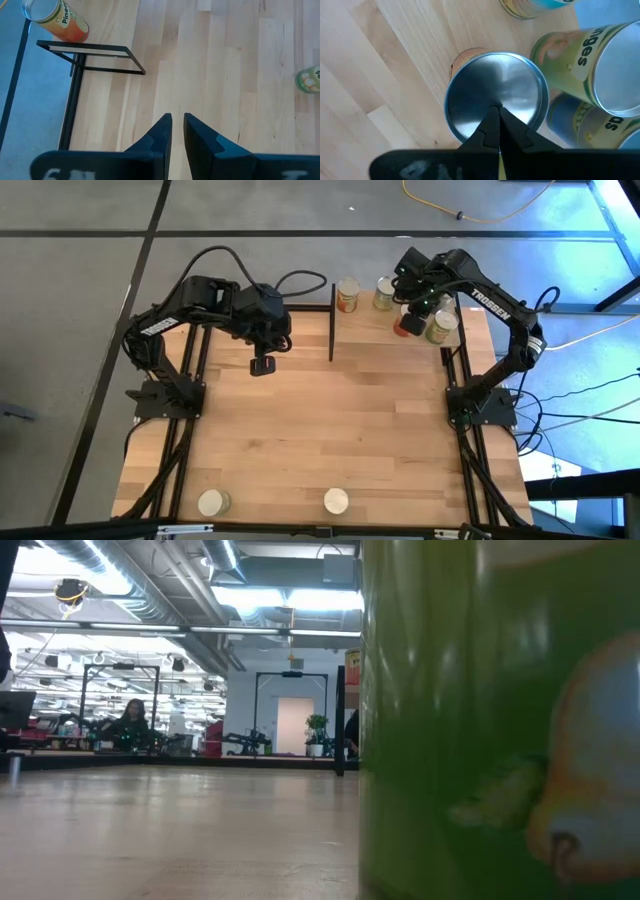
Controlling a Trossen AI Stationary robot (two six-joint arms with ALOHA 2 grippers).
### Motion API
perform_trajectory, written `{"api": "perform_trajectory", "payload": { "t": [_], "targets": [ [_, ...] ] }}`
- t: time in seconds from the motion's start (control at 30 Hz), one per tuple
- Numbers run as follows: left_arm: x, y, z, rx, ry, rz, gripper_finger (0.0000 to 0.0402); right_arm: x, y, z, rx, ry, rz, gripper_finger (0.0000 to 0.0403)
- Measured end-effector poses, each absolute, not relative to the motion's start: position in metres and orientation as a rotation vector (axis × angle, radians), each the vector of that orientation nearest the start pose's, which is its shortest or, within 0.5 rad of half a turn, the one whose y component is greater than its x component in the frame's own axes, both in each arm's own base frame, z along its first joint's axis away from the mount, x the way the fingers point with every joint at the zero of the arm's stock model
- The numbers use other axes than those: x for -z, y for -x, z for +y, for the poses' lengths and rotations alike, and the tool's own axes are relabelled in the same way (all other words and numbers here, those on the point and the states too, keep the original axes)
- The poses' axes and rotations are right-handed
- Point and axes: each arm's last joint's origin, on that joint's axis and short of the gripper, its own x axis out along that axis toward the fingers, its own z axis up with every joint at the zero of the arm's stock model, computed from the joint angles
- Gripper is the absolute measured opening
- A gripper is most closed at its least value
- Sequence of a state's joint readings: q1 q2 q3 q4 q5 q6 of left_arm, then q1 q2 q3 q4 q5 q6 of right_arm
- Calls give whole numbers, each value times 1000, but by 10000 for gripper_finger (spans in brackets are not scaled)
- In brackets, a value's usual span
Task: Pick and place cans onto a shelf
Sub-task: Put the canned pineapple on the shelf, then put the left canned pears on the shelf
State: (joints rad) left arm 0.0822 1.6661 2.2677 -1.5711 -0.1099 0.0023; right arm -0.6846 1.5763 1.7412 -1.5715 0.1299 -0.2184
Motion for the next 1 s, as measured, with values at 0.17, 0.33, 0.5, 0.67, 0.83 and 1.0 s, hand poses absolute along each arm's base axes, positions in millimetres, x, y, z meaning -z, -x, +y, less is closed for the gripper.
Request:
{"api": "perform_trajectory", "payload": {
  "t": [0.17,0.33,0.5,0.67,0.83,1.0],
  "targets": [
    [-475,-267,25,-175,-16,971,41,-372,-206,-173,515,-221,1442,0],
    [-475,-267,25,-176,-16,971,41,-372,-206,-173,514,-221,1440,0],
    [-475,-267,25,-175,-16,971,41,-377,-202,-168,487,-241,1404,0],
    [-475,-267,25,-175,-16,971,41,-382,-198,-164,490,-232,1384,0],
    [-475,-267,25,-174,-19,971,41,-396,-190,-147,461,-168,1335,0],
    [-475,-267,21,-148,41,967,41,-418,-174,-113,378,-146,1206,0]
  ]
}}
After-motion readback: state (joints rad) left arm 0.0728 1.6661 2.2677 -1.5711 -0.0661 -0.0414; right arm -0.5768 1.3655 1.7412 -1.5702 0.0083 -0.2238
